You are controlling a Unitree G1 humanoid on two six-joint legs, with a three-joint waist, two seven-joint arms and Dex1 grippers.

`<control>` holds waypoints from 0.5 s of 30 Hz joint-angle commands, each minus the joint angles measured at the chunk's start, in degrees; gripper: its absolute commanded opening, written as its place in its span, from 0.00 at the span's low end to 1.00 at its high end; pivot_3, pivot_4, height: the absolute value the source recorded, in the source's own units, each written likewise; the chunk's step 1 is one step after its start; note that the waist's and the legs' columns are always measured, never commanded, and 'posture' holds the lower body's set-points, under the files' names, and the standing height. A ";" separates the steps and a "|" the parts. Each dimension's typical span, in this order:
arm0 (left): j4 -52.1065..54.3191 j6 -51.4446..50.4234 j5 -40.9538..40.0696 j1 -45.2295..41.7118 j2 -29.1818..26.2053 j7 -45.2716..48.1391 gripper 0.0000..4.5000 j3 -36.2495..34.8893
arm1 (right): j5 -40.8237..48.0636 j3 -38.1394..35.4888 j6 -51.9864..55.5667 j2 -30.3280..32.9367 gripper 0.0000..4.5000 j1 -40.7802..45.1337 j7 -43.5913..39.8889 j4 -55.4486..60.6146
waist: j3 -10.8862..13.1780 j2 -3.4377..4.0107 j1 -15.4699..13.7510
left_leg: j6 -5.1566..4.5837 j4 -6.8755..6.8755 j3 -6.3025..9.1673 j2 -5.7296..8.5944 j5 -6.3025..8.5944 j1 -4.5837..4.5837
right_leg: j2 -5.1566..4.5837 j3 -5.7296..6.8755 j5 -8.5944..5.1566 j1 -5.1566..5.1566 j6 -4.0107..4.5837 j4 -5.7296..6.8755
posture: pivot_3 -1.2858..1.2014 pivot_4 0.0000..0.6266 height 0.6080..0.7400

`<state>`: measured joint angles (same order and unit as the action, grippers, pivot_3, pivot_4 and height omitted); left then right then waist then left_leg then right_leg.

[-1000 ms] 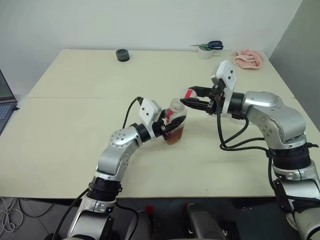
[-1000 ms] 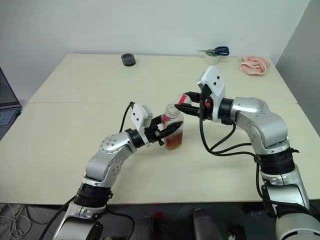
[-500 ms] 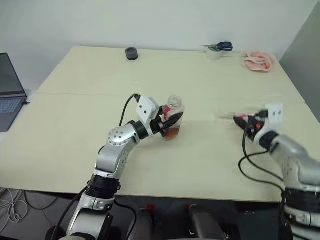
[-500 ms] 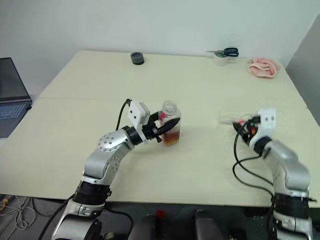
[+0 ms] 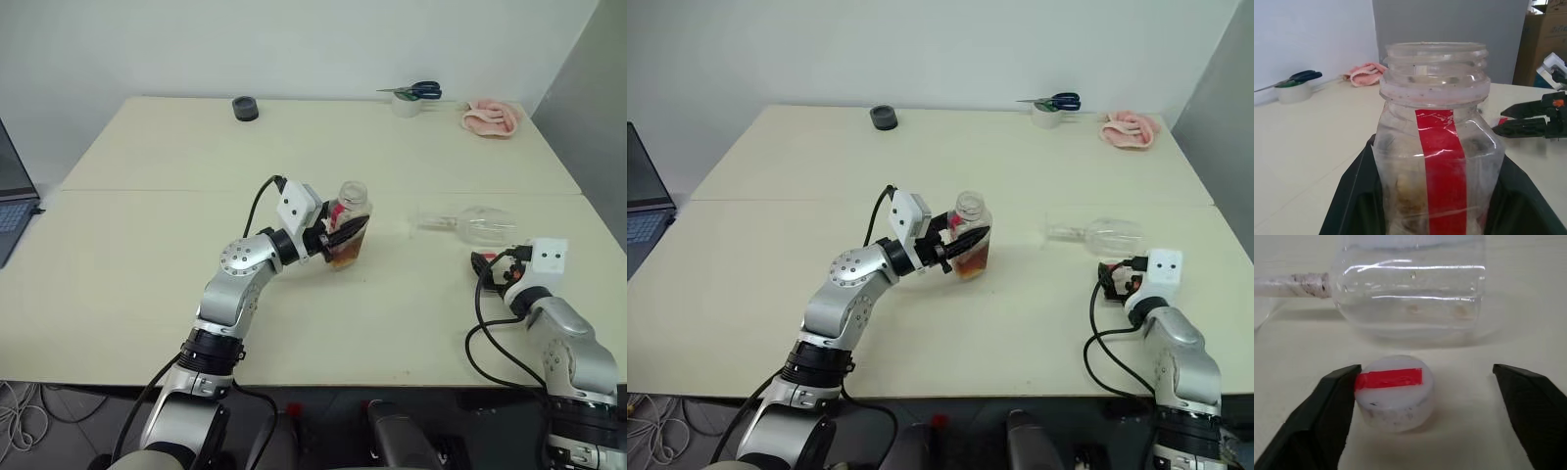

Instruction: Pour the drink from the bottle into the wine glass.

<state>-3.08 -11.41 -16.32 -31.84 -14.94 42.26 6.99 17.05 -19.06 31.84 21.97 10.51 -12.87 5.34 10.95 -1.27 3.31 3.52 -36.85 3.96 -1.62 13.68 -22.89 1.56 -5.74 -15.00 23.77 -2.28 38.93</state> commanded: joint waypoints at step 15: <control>-1.30 3.35 0.53 -1.54 -1.51 -0.63 0.40 -3.61 | -2.99 4.39 6.04 9.14 1.00 0.10 -3.56 0.45 | 0.00 0.00 -0.05 | 0.00 -0.02 0.01 0.01 0.00 -0.01 | -0.01 0.01 0.00 -0.01 0.00 0.00 | 0.52 0.24 1.00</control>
<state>-5.57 -9.61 -15.57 -31.97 -16.35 41.77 4.37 15.47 -13.71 39.61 31.32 10.24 -18.12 6.19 10.95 -1.28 3.26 3.52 -36.88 3.97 -1.61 13.68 -22.90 1.55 -5.73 -15.00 23.76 -2.28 38.93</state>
